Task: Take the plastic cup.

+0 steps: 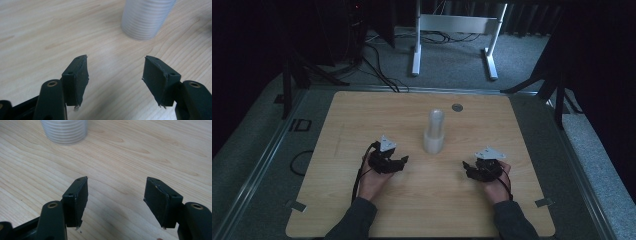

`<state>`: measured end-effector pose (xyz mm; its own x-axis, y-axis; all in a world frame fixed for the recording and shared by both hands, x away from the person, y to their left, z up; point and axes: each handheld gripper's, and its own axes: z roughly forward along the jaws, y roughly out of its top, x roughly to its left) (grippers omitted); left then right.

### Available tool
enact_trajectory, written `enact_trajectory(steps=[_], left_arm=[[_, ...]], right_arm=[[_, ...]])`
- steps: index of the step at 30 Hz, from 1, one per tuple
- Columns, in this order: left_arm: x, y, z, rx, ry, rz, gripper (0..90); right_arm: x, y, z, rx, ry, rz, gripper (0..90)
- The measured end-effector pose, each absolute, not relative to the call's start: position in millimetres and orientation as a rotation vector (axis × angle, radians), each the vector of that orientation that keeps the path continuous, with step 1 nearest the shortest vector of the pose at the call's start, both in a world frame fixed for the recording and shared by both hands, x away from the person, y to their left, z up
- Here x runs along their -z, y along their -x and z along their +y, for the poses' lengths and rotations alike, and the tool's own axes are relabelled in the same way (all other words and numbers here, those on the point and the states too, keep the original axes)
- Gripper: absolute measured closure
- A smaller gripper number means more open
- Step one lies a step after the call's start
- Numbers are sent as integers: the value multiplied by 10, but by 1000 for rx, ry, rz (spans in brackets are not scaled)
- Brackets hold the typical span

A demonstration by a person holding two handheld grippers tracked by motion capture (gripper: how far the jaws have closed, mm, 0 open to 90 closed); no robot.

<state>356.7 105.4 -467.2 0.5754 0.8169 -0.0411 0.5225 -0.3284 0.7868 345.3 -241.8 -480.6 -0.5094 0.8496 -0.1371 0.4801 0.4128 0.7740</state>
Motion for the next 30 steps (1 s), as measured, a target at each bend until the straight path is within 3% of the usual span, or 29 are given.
enact_trajectory(steps=[10,30], left_arm=[[4581,-3763,757,-448,-2021,947,330],[4580,-4001,447,-460,-1968,869,288]], right_arm=[[4676,-3517,-2333,-995,-1099,2156,368],[4380,-3705,-2172,-1053,-1026,2147,454]])
